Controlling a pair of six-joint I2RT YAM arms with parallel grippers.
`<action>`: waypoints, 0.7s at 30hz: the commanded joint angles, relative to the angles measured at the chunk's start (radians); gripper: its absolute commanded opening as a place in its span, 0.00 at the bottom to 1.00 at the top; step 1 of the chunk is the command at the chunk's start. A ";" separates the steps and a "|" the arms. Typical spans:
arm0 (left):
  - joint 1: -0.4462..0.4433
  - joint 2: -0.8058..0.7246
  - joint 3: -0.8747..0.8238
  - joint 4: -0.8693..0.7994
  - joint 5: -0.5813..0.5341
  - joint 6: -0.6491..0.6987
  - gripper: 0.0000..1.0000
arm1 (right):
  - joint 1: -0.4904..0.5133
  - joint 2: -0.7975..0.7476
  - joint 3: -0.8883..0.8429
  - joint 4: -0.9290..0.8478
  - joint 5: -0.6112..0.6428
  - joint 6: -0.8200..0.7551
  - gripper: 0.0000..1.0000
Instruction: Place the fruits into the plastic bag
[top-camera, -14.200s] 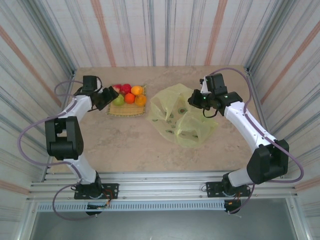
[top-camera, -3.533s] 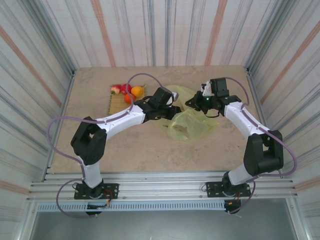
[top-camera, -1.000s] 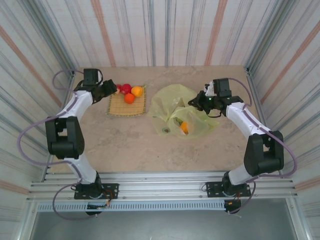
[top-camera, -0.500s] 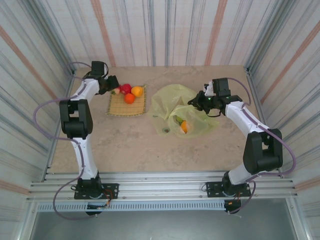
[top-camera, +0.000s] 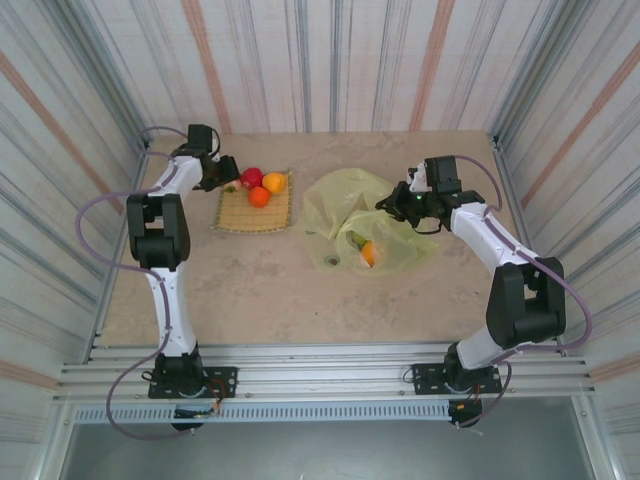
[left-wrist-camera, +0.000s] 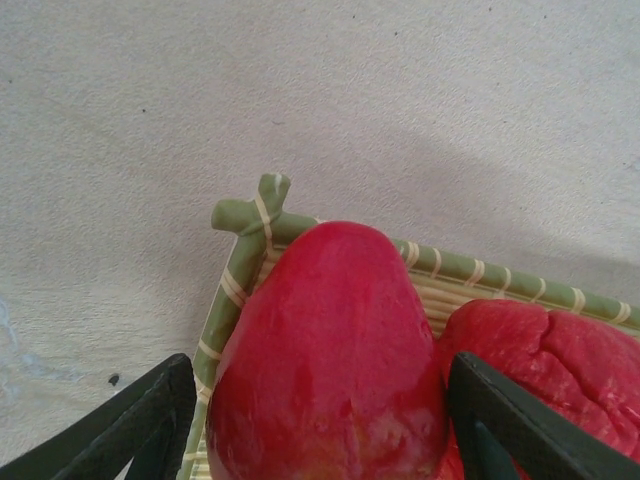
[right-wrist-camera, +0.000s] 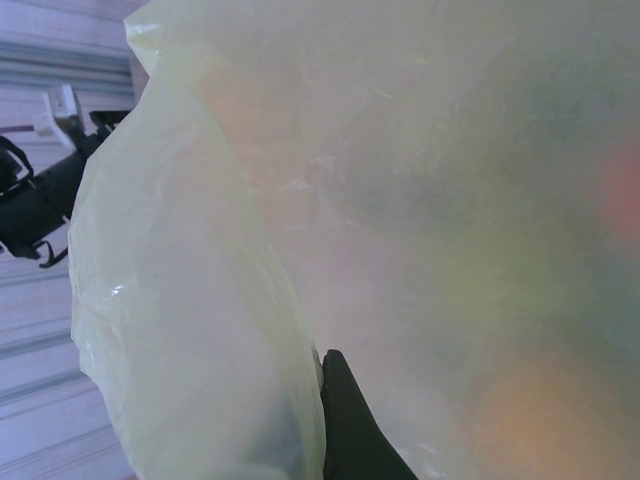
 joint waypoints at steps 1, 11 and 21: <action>0.007 0.016 0.024 -0.030 0.024 0.016 0.70 | 0.004 0.011 0.010 -0.013 -0.015 -0.015 0.00; -0.006 -0.020 -0.027 -0.044 -0.048 0.052 0.72 | 0.009 0.018 0.008 -0.004 -0.017 -0.009 0.00; -0.021 -0.010 -0.014 -0.081 -0.096 0.097 0.67 | 0.016 0.015 0.001 0.001 -0.015 -0.007 0.00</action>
